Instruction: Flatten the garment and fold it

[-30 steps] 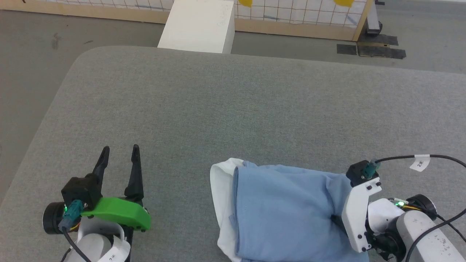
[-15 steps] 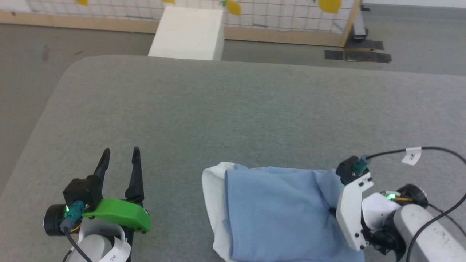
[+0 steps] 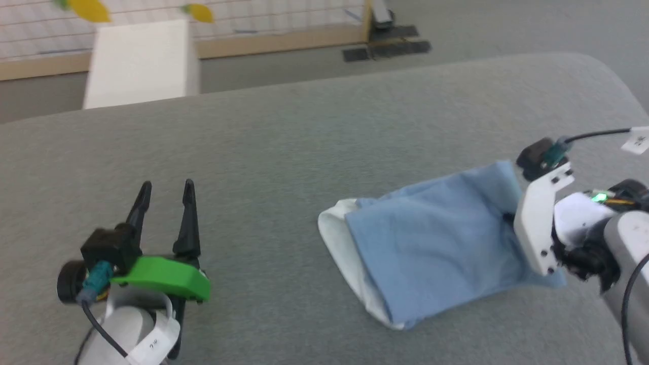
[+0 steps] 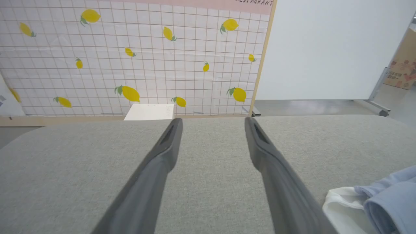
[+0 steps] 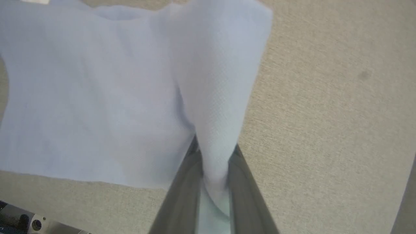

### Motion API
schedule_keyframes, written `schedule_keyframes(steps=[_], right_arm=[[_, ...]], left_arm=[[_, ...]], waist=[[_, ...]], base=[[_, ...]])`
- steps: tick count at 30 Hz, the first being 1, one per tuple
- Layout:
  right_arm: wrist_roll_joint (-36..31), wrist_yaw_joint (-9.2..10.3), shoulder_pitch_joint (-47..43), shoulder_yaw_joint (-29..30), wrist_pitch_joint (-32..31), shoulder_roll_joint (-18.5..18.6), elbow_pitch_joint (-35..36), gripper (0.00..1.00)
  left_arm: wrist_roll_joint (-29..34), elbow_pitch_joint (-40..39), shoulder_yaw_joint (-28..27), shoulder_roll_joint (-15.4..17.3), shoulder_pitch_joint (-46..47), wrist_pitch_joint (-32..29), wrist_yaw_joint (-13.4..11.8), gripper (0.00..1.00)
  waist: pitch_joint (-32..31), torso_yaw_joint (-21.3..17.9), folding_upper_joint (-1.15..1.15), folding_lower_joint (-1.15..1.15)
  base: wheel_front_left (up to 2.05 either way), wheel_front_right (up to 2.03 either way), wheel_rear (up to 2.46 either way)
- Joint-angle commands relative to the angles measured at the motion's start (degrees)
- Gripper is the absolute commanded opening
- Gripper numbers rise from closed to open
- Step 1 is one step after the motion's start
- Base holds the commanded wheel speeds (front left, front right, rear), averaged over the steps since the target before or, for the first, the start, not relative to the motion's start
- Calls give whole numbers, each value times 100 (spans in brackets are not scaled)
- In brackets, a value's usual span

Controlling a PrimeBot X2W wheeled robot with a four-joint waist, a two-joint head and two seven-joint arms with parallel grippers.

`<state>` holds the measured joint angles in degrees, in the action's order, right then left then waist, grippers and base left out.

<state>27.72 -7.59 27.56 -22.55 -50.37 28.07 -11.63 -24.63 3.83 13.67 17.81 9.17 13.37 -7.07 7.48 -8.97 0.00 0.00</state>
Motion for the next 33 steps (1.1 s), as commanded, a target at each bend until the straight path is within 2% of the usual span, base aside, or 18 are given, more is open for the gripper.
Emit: schedule_keyframes(steps=[1, 7, 16, 23, 32, 33], right_arm=[[-14, 10, 189, 95, 69, 29, -88, 0], [-155, 10, 695, 577, 352, 176, -570, 0], [-649, 10, 1292, 1673, 706, 568, -1375, 0], [-1288, 10, 1722, 2549, 871, 586, -1837, 0], [-2110, 10, 2244, 3538, 1164, 297, -2185, 0], [-2248, 10, 2276, 3631, 1187, 236, -2205, 6]], left_arm=[[51, -72, -1, 74, 171, -47, 8, 100], [203, -448, -11, 309, 550, -315, -26, 100], [485, -1156, -41, 738, 1058, -844, -84, 100], [624, -1669, -207, 1107, 1083, -1215, -191, 100], [732, -2218, -380, 1442, 983, -1599, -320, 100], [734, -2254, -399, 1467, 957, -1624, -334, 100]], waist=[[655, -840, 0, 0], [1410, -1093, 0, 0], [2559, -1028, 0, 0], [3106, -1067, 0, 0], [3554, -1136, 0, 0], [3570, -1152, 0, 0]], base=[[0, 0, 0], [0, 0, 0], [0, 0, 0], [0, 0, 0], [0, 0, 0], [0, 0, 0]])
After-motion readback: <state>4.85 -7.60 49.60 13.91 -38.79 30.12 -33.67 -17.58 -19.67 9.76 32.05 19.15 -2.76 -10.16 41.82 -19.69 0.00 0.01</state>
